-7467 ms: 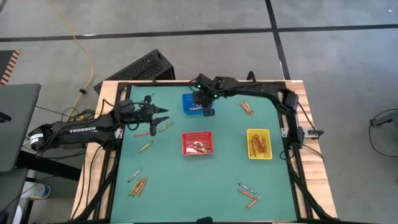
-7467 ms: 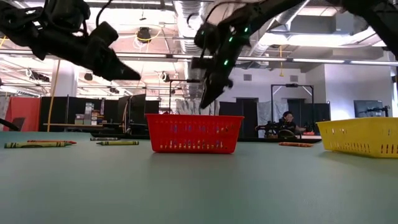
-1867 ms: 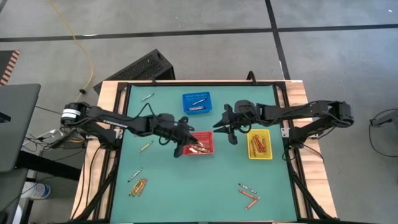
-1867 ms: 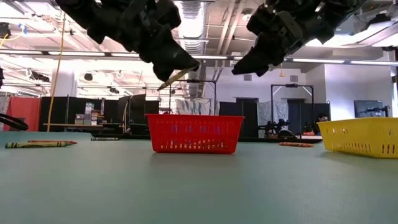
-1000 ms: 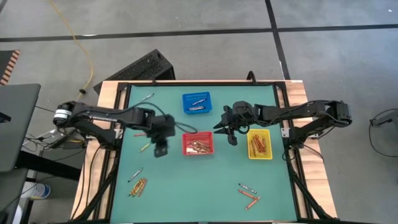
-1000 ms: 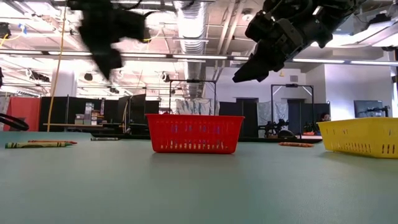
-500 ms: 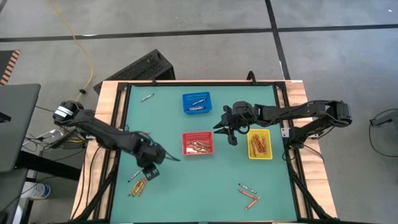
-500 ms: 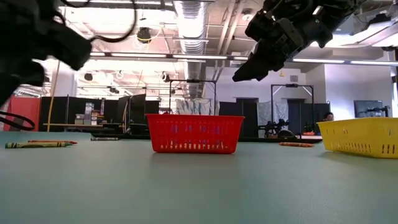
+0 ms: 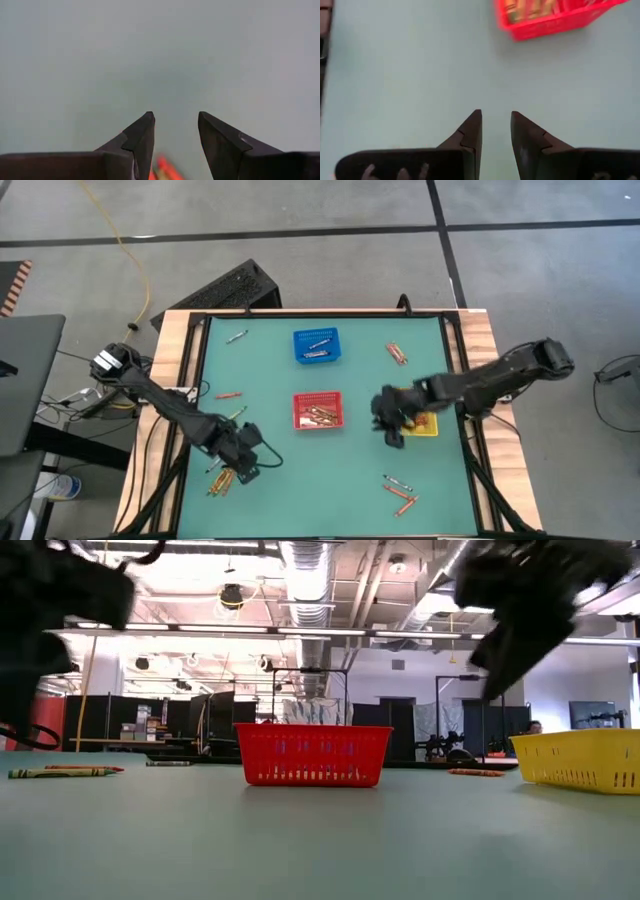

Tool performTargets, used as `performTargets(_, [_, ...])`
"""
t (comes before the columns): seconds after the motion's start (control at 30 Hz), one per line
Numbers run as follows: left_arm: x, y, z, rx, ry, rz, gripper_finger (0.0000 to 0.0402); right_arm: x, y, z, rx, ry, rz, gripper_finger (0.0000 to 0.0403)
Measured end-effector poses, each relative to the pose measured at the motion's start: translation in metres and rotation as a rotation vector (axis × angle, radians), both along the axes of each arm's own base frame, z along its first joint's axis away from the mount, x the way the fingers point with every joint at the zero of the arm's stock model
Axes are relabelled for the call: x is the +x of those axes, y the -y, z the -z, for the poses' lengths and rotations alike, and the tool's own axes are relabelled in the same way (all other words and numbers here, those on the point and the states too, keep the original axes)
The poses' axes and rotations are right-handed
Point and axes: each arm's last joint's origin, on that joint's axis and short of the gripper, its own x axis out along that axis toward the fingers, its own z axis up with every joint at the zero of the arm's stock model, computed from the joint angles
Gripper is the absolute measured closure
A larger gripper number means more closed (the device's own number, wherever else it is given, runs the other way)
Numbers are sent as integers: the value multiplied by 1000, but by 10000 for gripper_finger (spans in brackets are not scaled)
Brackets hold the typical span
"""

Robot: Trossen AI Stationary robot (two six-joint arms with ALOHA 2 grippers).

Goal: Sort crayons
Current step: Put the orange crayon into the yellow bin

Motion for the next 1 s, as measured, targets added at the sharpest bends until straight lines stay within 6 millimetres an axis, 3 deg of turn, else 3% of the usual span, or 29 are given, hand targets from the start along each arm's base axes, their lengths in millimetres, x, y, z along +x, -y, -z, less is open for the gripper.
performTargets(0.17, [13,-6,-5,179,181,52,261,-16,-58,-11,26,43,-26,306])
performTargets(0.27, [19,-10,-7,234,240,77,261,-29,-93,-8,48,53,-90,306])
performTargets(0.4, [22,-12,-8,233,252,97,261,-48,-134,6,34,50,-202,306])
performTargets(0.5, [20,-10,-7,124,200,103,261,-55,-155,19,10,53,-288,306])
performTargets(0.67, [9,-1,-3,-73,54,28,261,-45,-165,33,2,87,-314,306])
performTargets(1.0, [-18,25,1,-91,-44,-165,261,-25,-149,35,-63,118,-355,306])
